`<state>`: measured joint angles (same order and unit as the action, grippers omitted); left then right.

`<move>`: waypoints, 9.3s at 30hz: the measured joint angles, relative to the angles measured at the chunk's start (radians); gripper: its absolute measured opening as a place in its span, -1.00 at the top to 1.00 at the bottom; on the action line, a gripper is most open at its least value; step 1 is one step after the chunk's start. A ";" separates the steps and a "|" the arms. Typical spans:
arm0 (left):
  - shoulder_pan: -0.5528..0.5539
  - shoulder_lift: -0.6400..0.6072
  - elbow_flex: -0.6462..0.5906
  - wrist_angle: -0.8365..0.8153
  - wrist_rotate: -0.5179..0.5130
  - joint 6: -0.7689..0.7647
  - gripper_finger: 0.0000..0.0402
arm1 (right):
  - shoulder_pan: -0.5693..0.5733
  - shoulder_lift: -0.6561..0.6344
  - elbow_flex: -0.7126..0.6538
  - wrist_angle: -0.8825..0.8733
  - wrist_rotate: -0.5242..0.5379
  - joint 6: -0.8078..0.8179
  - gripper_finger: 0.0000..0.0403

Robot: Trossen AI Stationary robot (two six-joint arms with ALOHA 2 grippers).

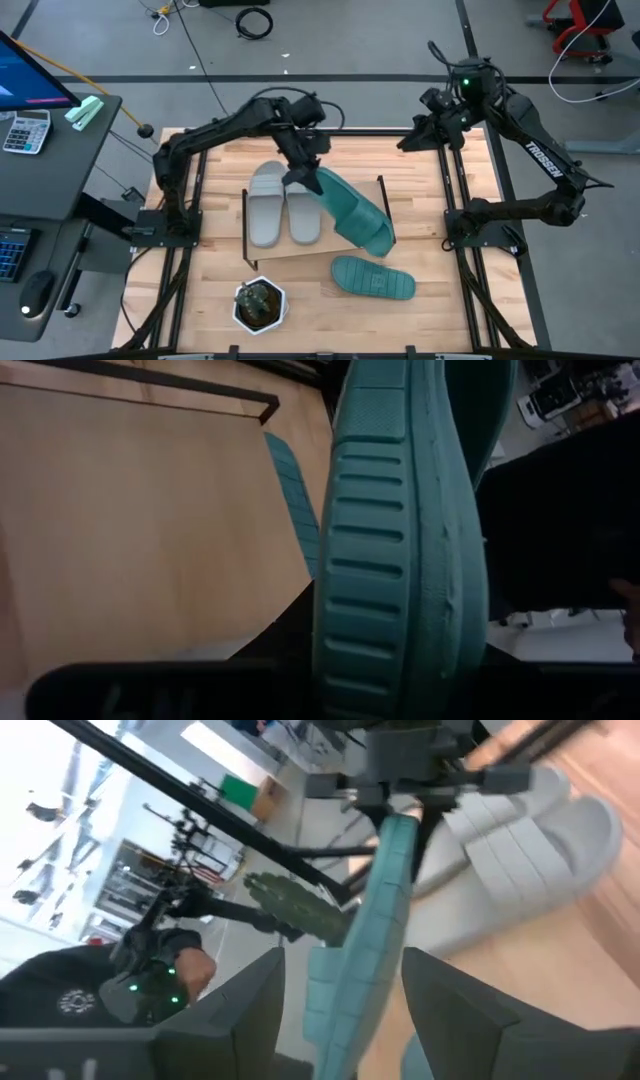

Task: Pick and place slides into the shelf
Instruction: Put the top green slide on the shelf

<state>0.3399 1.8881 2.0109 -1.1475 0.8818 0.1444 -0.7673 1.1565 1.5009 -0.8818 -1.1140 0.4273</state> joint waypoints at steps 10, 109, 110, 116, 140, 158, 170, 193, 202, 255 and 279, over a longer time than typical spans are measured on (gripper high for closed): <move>-0.017 0.013 0.001 0.086 -0.032 -0.023 0.62 | 0.156 0.007 -0.103 -0.091 0.100 -0.056 -0.04; 0.120 -0.178 0.001 0.236 -0.365 -0.211 0.20 | 0.322 -0.103 -0.207 0.147 1.133 0.302 0.64; 0.120 -0.178 0.001 0.237 -0.365 -0.211 0.20 | 0.322 -0.141 -0.255 0.180 1.132 0.341 0.64; 0.120 -0.178 0.001 0.237 -0.365 -0.211 0.20 | 0.355 -0.345 -0.597 0.553 1.117 0.594 0.64; -0.079 -0.177 0.000 0.220 -0.354 -0.287 0.24 | 0.235 -0.198 -0.976 1.234 0.859 0.766 0.65; -0.184 -0.176 0.000 0.243 -0.483 -0.382 0.22 | 0.151 -0.130 -0.975 1.248 0.715 0.760 0.65; -0.189 -0.176 0.000 0.266 -0.523 -0.423 0.25 | 0.236 -0.015 -0.975 1.369 0.752 0.776 0.65; -0.189 -0.176 0.000 0.266 -0.549 -0.447 0.27 | 0.395 -0.140 -0.975 1.214 0.900 0.780 0.65; -0.189 -0.176 0.000 0.266 -0.549 -0.441 0.28 | 0.484 -0.246 -0.975 1.055 1.047 0.757 0.66; -0.189 -0.176 0.000 0.269 -0.549 -0.427 0.31 | 0.609 -0.255 -0.975 0.953 1.200 0.785 0.34; -0.189 -0.176 0.000 0.268 -0.549 -0.417 0.30 | 0.620 -0.256 -0.975 1.036 1.275 0.871 0.65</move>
<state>0.1512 1.7119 2.0109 -0.8795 0.3325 -0.2724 -0.1477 0.9009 0.5262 0.1546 0.1605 1.2986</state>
